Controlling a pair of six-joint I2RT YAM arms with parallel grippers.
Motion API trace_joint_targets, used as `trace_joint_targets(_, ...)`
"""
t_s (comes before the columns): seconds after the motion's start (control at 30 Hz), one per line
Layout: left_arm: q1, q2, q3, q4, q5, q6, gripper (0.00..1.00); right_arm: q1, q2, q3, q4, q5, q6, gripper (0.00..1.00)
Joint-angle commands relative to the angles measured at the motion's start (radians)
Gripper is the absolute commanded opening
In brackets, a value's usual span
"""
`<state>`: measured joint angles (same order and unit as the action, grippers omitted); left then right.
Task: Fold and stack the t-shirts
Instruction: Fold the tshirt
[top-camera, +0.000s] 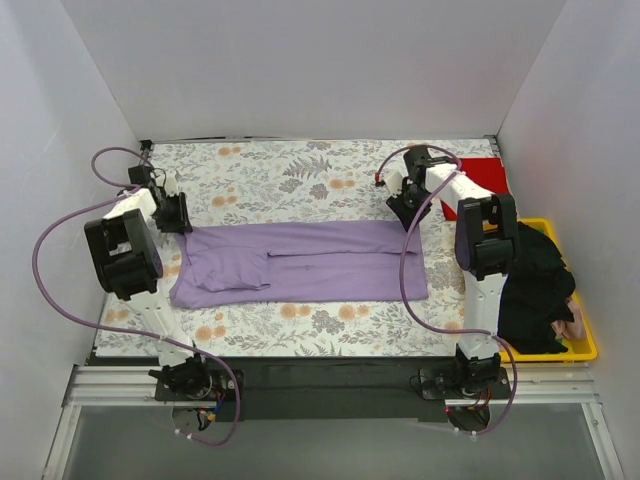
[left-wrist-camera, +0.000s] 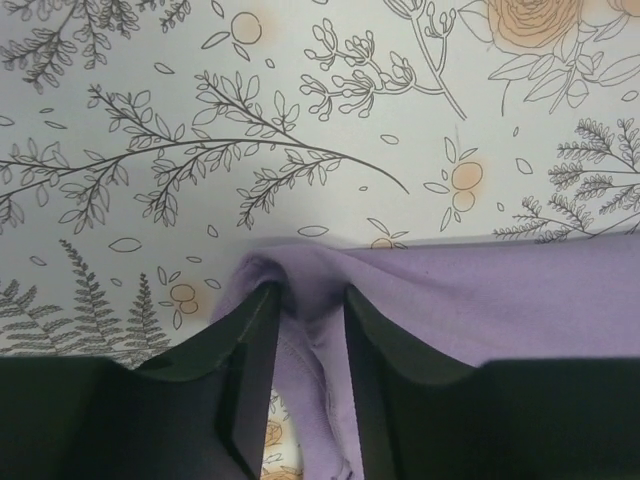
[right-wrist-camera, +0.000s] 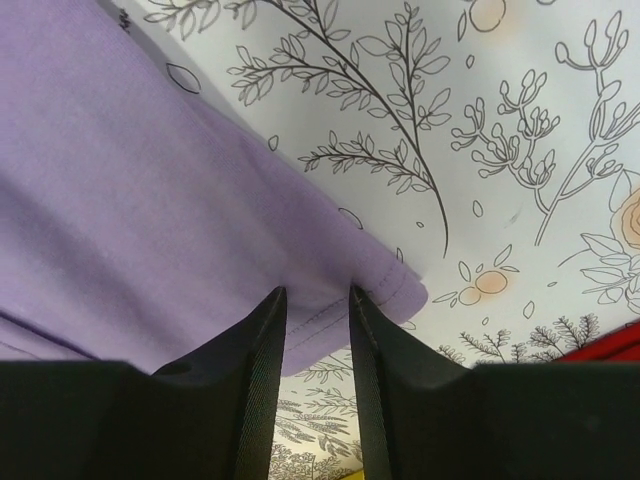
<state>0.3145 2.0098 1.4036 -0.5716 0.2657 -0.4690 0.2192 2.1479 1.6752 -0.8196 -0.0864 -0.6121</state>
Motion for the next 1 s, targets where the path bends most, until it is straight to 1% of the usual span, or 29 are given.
trace_joint_targets(0.0,0.011,-0.124,0.020,0.018,0.052,0.027,0.33,0.006,-0.071,0.004,-0.004,-0.061,-0.001,0.39)
trace_joint_targets(0.1,0.003,-0.193,0.012,-0.023,0.073,0.059,0.33,0.016,-0.120,0.024,-0.022,-0.090,-0.015,0.39)
trace_joint_targets(0.17,-0.020,-0.262,-0.015,-0.086,0.070,0.108,0.33,0.025,-0.149,0.026,-0.032,-0.090,-0.031,0.39)
trace_joint_targets(0.2,-0.028,-0.290,-0.066,-0.103,0.066,0.127,0.33,0.026,-0.158,0.020,-0.039,-0.092,-0.040,0.39)
trace_joint_targets(0.27,-0.060,-0.347,-0.116,-0.152,0.049,0.157,0.33,0.037,-0.172,0.006,-0.044,-0.085,-0.058,0.39)
trace_joint_targets(0.3,-0.069,-0.358,-0.165,-0.172,0.043,0.159,0.32,0.040,-0.172,-0.011,-0.049,-0.078,-0.066,0.38)
trace_joint_targets(0.37,-0.092,-0.384,-0.213,-0.218,0.038,0.159,0.29,0.049,-0.165,-0.026,-0.049,-0.062,-0.077,0.35)
trace_joint_targets(0.4,-0.101,-0.388,-0.238,-0.226,0.032,0.152,0.26,0.052,-0.161,-0.031,-0.049,-0.052,-0.078,0.34)
trace_joint_targets(0.43,-0.109,-0.396,-0.291,-0.232,0.027,0.148,0.24,0.054,-0.151,-0.035,-0.049,-0.052,-0.080,0.33)
trace_joint_targets(0.53,-0.150,-0.421,-0.383,-0.212,-0.025,0.132,0.18,0.062,-0.129,-0.038,-0.047,-0.052,-0.081,0.30)
trace_joint_targets(0.57,-0.176,-0.427,-0.399,-0.208,-0.035,0.129,0.17,0.066,-0.122,-0.042,-0.047,-0.047,-0.083,0.29)
trace_joint_targets(0.63,-0.198,-0.425,-0.425,-0.194,-0.078,0.118,0.16,0.071,-0.099,-0.043,-0.046,-0.036,-0.086,0.27)
trace_joint_targets(0.73,-0.218,-0.387,-0.440,-0.179,-0.111,0.109,0.19,0.074,-0.080,-0.074,-0.038,-0.018,-0.100,0.21)
trace_joint_targets(0.77,-0.219,-0.372,-0.437,-0.172,-0.129,0.112,0.19,0.074,-0.080,-0.106,-0.029,-0.015,-0.103,0.21)
trace_joint_targets(0.87,-0.218,-0.304,-0.413,-0.133,-0.187,0.104,0.18,0.075,-0.100,-0.166,-0.004,-0.007,-0.113,0.19)
trace_joint_targets(0.97,-0.215,-0.223,-0.353,-0.064,-0.206,0.125,0.15,0.078,-0.149,-0.261,0.008,-0.016,-0.117,0.18)
